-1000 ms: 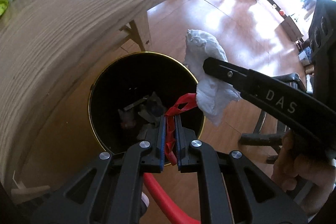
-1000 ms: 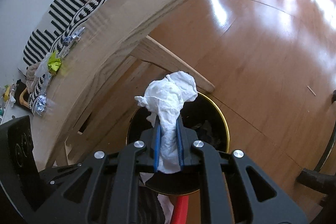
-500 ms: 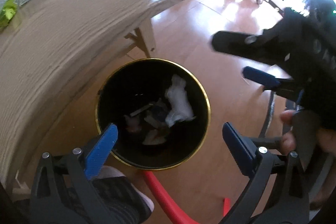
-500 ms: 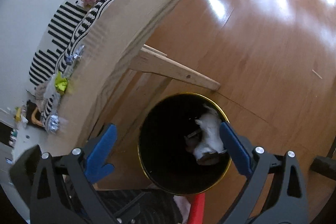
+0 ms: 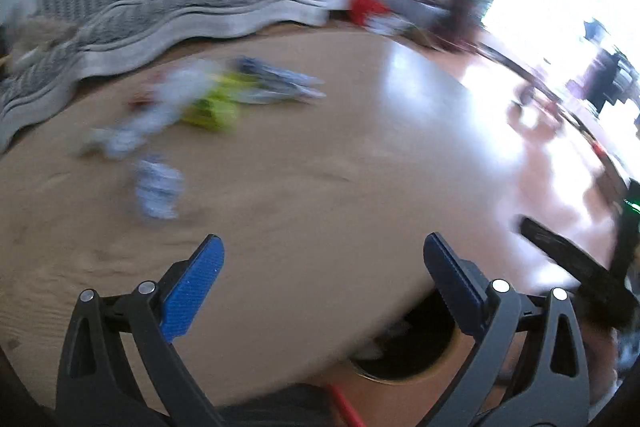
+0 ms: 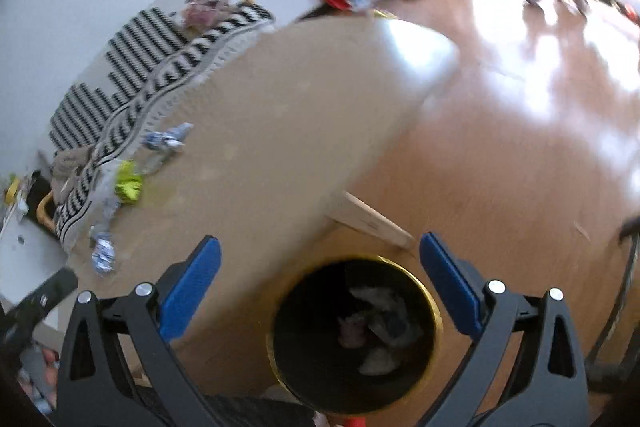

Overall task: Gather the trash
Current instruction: 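Move both grippers back over the table toward the remaining trash, then grasp the crumpled blue-white paper with the left gripper while the right gripper grasps the clear plastic bag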

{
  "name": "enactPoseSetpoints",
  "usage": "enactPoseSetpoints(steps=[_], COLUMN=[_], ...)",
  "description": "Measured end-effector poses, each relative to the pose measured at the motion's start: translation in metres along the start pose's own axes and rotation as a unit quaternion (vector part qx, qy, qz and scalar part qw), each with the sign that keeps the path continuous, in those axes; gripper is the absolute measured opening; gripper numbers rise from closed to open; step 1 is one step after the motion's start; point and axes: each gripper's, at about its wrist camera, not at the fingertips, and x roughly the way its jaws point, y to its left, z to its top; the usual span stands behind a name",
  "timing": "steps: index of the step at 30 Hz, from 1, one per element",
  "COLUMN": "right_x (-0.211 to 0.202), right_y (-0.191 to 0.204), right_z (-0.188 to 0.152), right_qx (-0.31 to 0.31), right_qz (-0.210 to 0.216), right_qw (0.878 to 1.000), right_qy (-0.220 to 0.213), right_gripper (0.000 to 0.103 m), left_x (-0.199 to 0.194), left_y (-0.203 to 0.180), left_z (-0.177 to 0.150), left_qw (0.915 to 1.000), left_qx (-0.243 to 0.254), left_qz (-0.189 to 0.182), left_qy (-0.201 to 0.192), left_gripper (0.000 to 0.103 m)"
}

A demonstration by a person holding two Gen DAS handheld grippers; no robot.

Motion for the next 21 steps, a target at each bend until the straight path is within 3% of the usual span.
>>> enactPoseSetpoints(steps=[2,5,7,13,16,21], right_x=[0.005,0.019,0.031,0.083,0.113,0.152], right_y=[0.031,0.087,0.120,0.217,0.266,0.307], right_z=[0.014,0.033,0.042,0.057,0.048,0.038], right_qx=[-0.023,-0.059,-0.077,-0.106,-0.153,-0.178], right_qz=[0.019,0.062,0.084,0.113,0.130,0.131], right_qw=[1.000,0.996,0.993,0.988,0.979,0.974], right_qy=[-0.008,-0.019,-0.022,-0.011,0.014,0.050], right_gripper=[0.096,0.096,0.096,0.096,0.096,0.096], left_x=[0.002,0.010,0.020,0.078,0.094,0.110], left_y=[0.041,0.087,0.104,0.122,0.137,0.145], left_z=[0.013,0.026,0.030,0.044,0.046,0.041], left_qw=[0.9985,0.9955,0.9941,0.9932,0.9933,0.9947], left_qx=[-0.055,-0.079,-0.088,-0.064,-0.063,-0.036], left_qz=[0.004,0.052,0.062,0.087,0.079,0.078], left_qy=[0.006,0.000,0.007,0.042,0.057,0.057], left_gripper=[0.097,0.097,0.097,0.097,0.097,0.097])
